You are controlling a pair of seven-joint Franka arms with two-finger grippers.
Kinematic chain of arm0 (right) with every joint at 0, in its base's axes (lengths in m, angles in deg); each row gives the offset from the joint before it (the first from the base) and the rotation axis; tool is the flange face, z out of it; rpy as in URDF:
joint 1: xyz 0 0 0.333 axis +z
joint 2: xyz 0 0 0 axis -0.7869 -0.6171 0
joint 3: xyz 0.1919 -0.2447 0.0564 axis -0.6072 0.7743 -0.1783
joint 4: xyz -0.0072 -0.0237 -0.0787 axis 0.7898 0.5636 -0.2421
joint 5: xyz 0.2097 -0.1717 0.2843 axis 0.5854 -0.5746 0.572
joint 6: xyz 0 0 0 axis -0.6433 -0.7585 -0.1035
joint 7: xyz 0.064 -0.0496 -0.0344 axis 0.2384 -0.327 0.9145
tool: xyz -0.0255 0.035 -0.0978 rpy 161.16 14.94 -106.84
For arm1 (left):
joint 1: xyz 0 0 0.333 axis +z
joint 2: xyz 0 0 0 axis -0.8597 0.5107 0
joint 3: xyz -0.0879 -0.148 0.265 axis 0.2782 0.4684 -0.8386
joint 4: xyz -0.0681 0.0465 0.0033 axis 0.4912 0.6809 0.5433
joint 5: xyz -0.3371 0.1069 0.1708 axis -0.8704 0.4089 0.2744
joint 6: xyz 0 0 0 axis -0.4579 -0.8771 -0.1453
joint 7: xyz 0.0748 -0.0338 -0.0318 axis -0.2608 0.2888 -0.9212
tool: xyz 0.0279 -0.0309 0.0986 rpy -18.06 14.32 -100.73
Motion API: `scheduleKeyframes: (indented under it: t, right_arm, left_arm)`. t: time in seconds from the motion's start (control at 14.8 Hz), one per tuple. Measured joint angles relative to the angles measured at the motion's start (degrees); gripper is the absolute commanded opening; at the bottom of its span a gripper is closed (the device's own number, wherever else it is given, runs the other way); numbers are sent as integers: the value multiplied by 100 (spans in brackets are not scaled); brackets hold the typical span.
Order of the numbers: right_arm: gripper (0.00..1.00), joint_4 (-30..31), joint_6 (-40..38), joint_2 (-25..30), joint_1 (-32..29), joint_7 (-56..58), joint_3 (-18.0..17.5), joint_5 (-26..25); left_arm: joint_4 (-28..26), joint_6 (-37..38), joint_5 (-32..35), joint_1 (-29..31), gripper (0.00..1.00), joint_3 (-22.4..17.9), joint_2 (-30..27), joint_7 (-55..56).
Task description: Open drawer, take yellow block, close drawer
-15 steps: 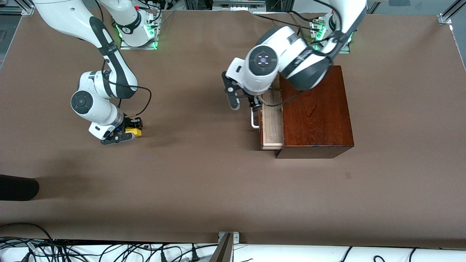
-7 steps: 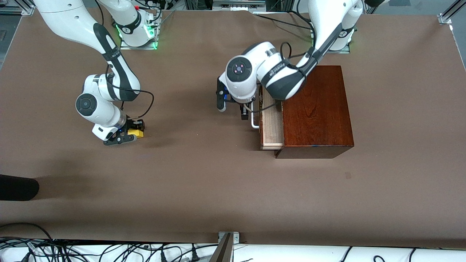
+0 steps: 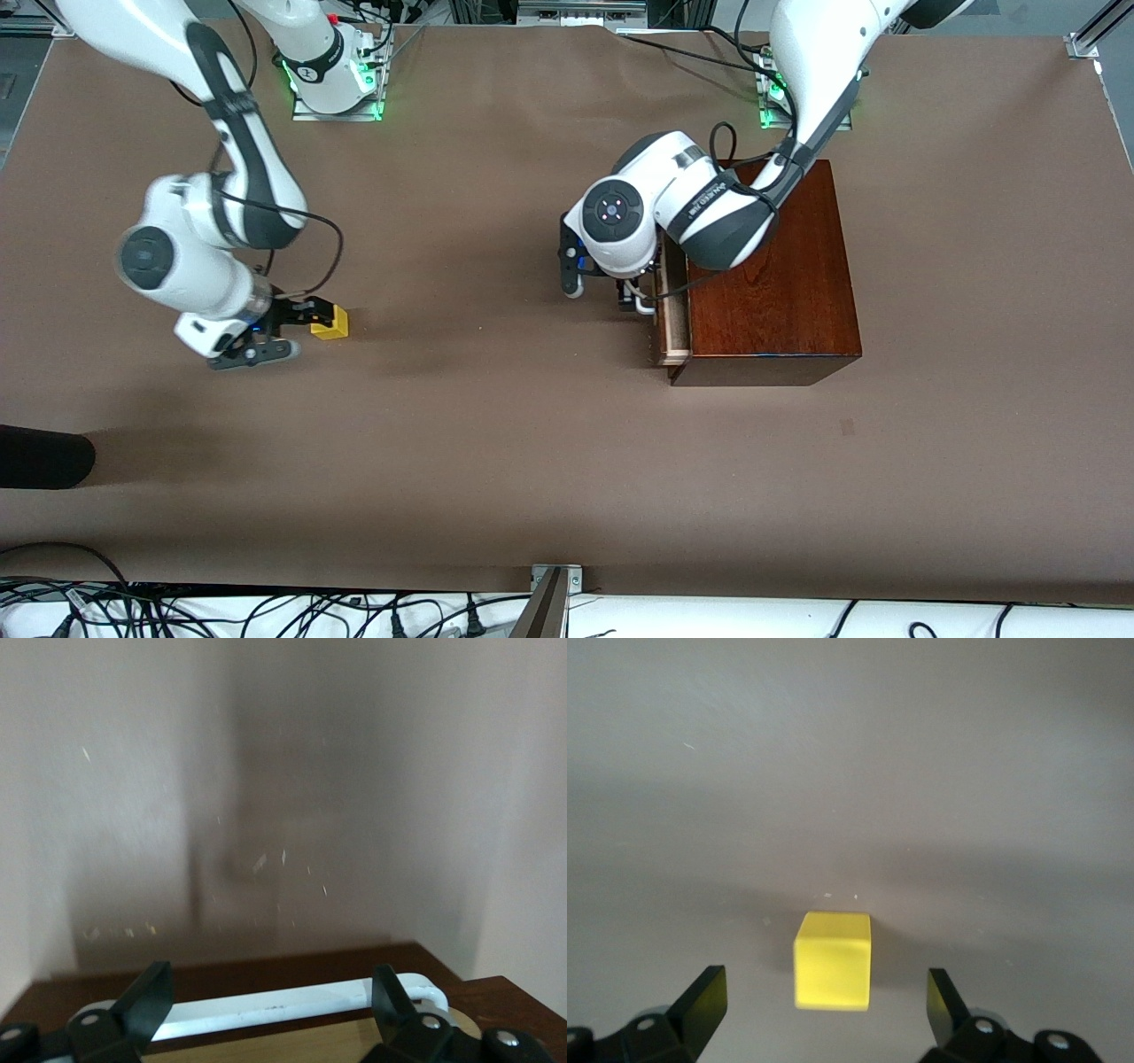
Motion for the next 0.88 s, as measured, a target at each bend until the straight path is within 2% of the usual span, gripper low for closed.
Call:
scheduleKeyframes:
  t: [0.2, 0.41, 0.61, 0.75, 0.88]
  right_arm:
    - [100, -745, -1188, 517, -4, 8, -1, -24]
    - [100, -1156, -2100, 1047, -4, 15, -13, -98]
    - [100, -1746, -2892, 1341, -3, 18, -45, -101]
    - [100, -2095, -3217, 1376, -3, 18, -68, -101]
    - [100, -2262, -3363, 1367, -3, 18, -71, -104]
  left_arm:
    - [13, 330, 228, 47, 100, 2, -2, 2]
    - [33, 416, 269, 85, 100, 17, -11, 3]
    - [66, 439, 270, 92, 100, 20, -130, 154]
    - [135, 500, 109, 130, 100, 29, -460, 467]
    - [191, 698, -198, 253, 100, 33, -1033, 838]
